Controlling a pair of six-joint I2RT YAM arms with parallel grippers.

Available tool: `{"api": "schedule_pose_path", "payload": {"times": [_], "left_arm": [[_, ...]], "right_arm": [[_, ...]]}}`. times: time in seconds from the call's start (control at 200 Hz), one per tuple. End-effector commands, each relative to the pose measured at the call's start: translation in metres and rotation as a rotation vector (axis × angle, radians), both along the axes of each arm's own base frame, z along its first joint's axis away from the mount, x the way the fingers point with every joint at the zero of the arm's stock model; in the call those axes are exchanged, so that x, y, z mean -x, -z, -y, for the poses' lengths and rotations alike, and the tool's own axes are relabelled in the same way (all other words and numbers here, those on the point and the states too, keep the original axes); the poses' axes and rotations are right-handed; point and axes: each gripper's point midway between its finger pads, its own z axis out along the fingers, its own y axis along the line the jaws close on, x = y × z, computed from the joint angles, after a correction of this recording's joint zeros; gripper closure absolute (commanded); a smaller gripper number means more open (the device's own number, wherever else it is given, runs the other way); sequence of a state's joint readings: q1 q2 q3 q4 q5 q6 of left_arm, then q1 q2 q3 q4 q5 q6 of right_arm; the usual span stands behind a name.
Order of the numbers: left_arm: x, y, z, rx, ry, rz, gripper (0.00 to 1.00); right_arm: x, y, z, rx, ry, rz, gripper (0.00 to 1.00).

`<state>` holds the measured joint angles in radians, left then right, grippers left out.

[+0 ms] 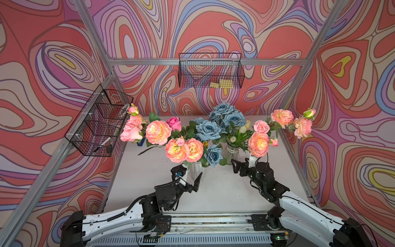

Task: Pick out pink flowers from the vase
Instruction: Move the vase to the center of the board.

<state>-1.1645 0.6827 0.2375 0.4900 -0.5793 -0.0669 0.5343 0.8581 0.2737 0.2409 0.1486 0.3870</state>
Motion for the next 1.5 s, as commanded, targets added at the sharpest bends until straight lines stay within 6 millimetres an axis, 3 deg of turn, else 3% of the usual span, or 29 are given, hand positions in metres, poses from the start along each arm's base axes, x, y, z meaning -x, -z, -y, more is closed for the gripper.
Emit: {"api": "schedule_pose_path", "payload": {"times": [0.0,0.31,0.516,0.641,1.072,1.347,1.497], "left_arm": [[-0.003,-0.019,0.001,0.060,-0.024,0.076,0.00],[-0.017,-0.029,0.014,0.054,-0.081,0.129,0.00],[-0.023,-0.034,0.019,0.072,-0.117,0.167,0.00],[-0.025,-0.041,0.020,0.101,-0.133,0.200,0.00],[-0.035,-0.052,0.033,0.100,-0.176,0.251,0.00],[-0.038,-0.054,0.031,0.105,-0.206,0.246,0.01],[-0.040,-0.055,0.034,0.109,-0.210,0.244,0.03]], "right_arm": [[-0.003,-0.001,0.007,0.035,0.042,0.044,0.02],[0.004,0.008,0.022,0.026,0.156,-0.038,0.04],[0.019,0.026,0.009,-0.029,0.146,-0.112,0.07],[0.027,0.015,-0.005,0.034,0.129,-0.051,0.06],[0.037,0.005,-0.038,0.221,0.069,0.015,0.06],[0.055,0.000,-0.015,0.183,0.104,0.002,0.06],[0.055,-0.005,-0.006,0.236,0.129,0.007,0.06]]}}
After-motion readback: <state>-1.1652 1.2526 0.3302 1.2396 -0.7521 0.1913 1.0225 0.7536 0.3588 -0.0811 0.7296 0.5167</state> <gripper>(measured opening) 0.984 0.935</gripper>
